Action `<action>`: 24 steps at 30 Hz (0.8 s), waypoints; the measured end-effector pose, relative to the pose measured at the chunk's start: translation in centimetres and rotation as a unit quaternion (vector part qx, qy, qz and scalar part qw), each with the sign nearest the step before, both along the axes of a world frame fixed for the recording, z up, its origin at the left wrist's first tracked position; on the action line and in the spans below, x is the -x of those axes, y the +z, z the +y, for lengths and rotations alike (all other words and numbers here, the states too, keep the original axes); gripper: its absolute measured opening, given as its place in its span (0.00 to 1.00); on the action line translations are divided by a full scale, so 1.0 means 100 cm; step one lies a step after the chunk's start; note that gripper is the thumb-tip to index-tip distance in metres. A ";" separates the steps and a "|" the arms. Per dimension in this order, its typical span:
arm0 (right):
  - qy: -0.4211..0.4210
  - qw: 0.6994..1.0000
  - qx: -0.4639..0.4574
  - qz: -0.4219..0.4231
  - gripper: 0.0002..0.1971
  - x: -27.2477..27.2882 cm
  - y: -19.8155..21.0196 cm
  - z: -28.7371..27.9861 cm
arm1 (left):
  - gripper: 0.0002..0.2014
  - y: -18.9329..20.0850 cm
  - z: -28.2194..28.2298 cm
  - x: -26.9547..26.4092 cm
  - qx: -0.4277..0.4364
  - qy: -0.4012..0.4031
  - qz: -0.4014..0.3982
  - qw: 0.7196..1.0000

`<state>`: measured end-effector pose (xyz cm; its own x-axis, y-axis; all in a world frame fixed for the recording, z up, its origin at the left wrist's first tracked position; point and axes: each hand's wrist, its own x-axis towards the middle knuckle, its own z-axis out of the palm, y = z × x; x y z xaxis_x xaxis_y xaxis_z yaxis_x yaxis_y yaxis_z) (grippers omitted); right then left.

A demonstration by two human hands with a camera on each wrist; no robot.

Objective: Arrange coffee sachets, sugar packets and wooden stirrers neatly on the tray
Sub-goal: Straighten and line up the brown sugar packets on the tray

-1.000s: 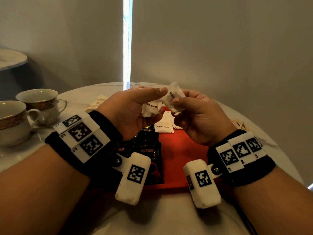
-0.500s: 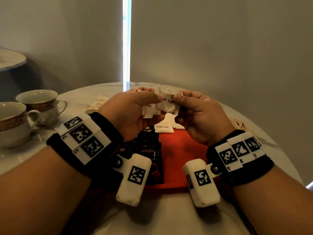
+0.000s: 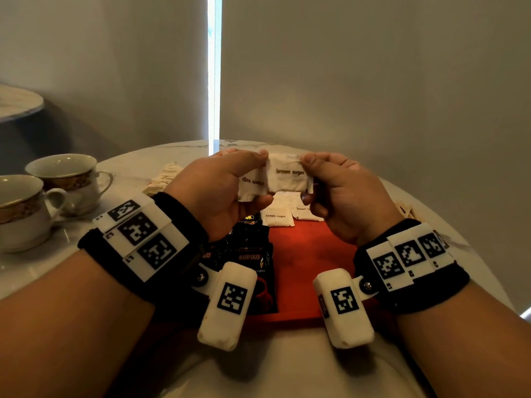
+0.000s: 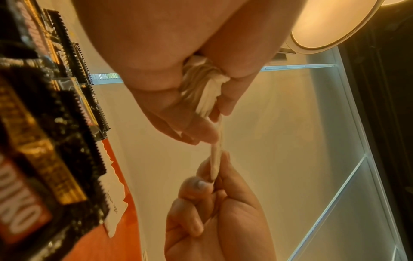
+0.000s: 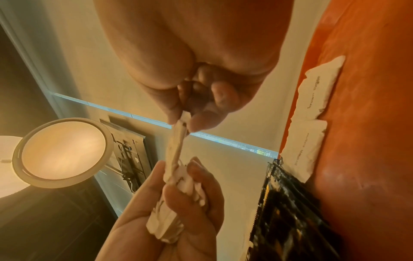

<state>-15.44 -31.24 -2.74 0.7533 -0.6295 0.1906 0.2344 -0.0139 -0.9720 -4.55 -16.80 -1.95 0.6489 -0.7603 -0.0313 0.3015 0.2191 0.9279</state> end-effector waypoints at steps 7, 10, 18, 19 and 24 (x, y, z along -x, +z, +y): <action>-0.112 0.990 -0.082 0.013 0.02 0.007 0.000 -0.045 | 0.11 0.002 0.001 -0.006 0.008 0.011 0.024 1.000; -0.125 0.983 -0.095 0.091 0.04 0.006 -0.013 -0.062 | 0.13 0.003 0.001 -0.006 0.013 0.017 0.032 0.999; -0.093 0.954 -0.118 0.261 0.12 0.005 -0.038 -0.076 | 0.19 0.005 0.002 -0.005 0.023 0.022 0.038 0.999; -0.092 0.952 -0.114 0.269 0.11 0.005 -0.038 -0.076 | 0.20 0.005 0.002 -0.005 0.022 0.023 0.039 0.999; -0.088 0.949 -0.083 0.291 0.10 0.003 -0.039 -0.072 | 0.15 0.006 0.002 -0.004 0.020 0.020 0.042 0.999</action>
<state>-15.77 -38.49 -6.65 0.5811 -0.7399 -0.3390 -0.3346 0.1625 -0.9283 -4.14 -16.59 -1.31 0.6752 -0.7354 -0.0574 0.3684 0.2688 0.8900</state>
